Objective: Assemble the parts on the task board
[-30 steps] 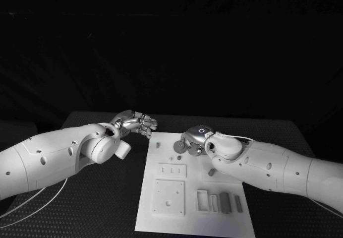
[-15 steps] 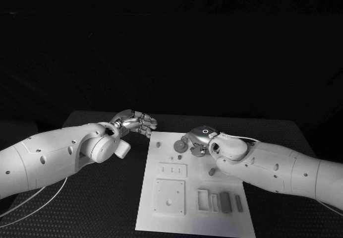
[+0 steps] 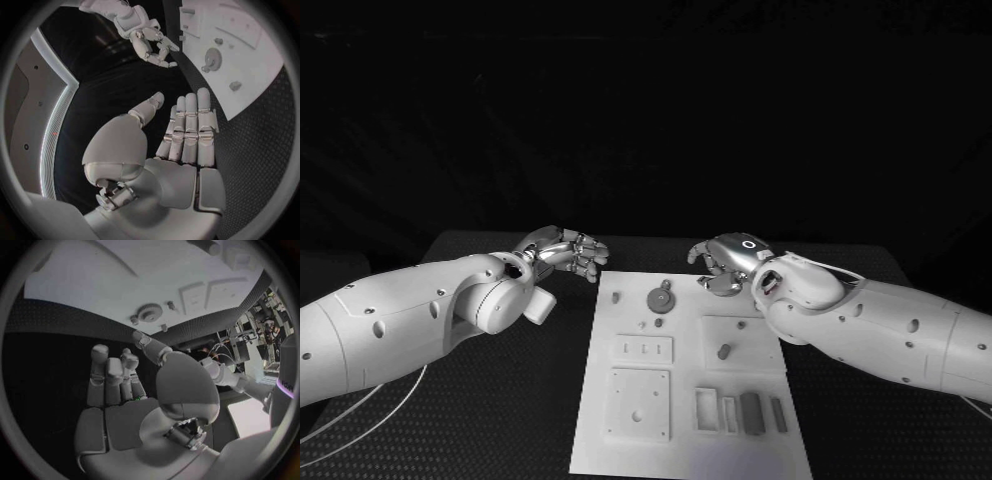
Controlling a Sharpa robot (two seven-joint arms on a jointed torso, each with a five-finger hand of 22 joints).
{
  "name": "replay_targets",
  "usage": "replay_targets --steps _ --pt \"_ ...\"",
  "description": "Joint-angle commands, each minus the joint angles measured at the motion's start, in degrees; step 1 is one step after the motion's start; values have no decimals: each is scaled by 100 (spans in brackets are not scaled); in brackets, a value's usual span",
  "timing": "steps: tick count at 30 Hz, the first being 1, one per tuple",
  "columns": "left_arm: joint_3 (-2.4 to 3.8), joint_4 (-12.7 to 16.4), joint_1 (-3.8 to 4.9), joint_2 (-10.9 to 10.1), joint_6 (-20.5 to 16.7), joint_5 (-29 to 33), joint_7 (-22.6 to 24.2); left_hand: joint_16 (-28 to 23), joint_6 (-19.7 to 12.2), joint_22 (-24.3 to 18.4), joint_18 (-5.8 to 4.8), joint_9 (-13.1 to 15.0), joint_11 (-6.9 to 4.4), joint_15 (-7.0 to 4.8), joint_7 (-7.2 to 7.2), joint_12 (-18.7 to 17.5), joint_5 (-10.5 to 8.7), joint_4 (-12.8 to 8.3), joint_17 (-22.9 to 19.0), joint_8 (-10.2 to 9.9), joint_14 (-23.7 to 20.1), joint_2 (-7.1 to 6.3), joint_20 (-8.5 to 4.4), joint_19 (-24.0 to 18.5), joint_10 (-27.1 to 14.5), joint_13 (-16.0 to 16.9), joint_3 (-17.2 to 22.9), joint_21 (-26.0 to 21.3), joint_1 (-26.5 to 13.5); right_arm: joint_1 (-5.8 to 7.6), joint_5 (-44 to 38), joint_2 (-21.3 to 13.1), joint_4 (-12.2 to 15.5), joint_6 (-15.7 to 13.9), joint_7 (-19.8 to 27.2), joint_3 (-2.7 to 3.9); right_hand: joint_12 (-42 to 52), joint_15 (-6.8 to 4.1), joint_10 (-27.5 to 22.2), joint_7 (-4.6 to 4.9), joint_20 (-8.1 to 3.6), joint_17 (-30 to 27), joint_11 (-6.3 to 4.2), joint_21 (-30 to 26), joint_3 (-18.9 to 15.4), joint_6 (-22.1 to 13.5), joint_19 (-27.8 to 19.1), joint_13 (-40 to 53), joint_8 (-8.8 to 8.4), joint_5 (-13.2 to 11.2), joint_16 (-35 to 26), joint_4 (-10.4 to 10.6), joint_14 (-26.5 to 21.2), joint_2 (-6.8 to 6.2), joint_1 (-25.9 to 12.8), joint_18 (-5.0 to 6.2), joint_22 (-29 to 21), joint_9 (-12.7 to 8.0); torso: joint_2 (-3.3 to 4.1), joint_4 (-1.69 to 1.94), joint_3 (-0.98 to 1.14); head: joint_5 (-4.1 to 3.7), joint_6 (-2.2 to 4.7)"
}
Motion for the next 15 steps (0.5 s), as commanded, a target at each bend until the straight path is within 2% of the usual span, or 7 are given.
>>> replay_targets --steps 1,3,5,7,9,12,15 --pt "6 -40 7 25 64 -16 137 -40 -57 6 68 7 5 -4 2 -33 -2 33 5 -36 5 -22 -29 -22 -13 6 -11 -27 -51 6 1327 -333 71 -86 1135 26 4 41 -309 211 21 -30 174 -53 39 210 7 -16 36 19 -68 75 -16 -99 -4 74 56 -12 -10 -32 1 -101 52" --pt "5 -74 7 18 83 -16 186 -45 -45 8 68 13 2 -3 -2 -32 -2 29 8 -31 3 -25 -29 -24 -6 12 -10 -30 -47 12 1744 -549 51 -24 1474 41 -80 62 -419 232 75 -98 194 -155 87 187 -115 -68 27 9 -201 93 -120 -171 1 74 32 -30 -17 -65 9 -134 77" --pt "5 -117 7 34 115 -16 220 -49 -29 10 67 19 -2 -2 -9 -30 -2 27 12 -23 2 -24 -28 -27 4 19 -10 -34 -44 18 2035 -668 18 20 1611 44 -87 62 -430 230 85 -106 192 -166 90 184 -126 -76 28 8 -213 97 -129 -178 5 74 31 -32 -23 -92 21 -137 84" --pt "5 -177 7 61 205 -16 296 -56 6 14 65 31 -6 0 -36 -31 -2 28 17 -6 0 -13 -25 -29 14 28 -9 -39 -44 18 2301 -861 8 119 1715 46 -90 65 -443 245 99 -114 202 -179 87 237 -136 -86 60 6 -223 106 -141 -181 13 74 33 -22 -34 -117 33 -193 86" --pt "5 -209 6 65 250 -16 349 -76 122 20 61 64 -10 7 -183 -39 -2 38 26 50 -8 16 -19 -41 24 44 -12 -54 -56 18 2395 -972 -52 237 1793 46 -89 73 -449 255 105 -116 213 -182 76 250 -138 -90 68 3 -224 107 -144 -194 11 74 35 -20 -43 -137 43 -225 111" --pt "4 -258 6 73 278 -16 371 -90 187 27 62 78 -14 9 -225 -47 -2 40 36 69 -10 28 -18 -46 34 57 -21 -65 -68 15 2377 -1029 -229 360 1854 45 -86 89 -468 266 121 -118 227 -188 7 248 -149 -96 71 -6 -223 115 -158 -231 -35 74 43 -20 -52 -175 63 -208 115" --pt "4 -280 4 79 309 -16 374 -98 211 30 62 82 -19 10 -242 -47 -2 38 40 73 -11 36 -17 -48 48 66 -23 -69 -69 -10 2195 -1063 -345 344 1820 43 -85 95 -489 272 130 -119 231 -195 -51 242 -166 -100 72 -6 -224 97 -176 -246 -47 74 51 -21 -59 -197 81 -214 107"
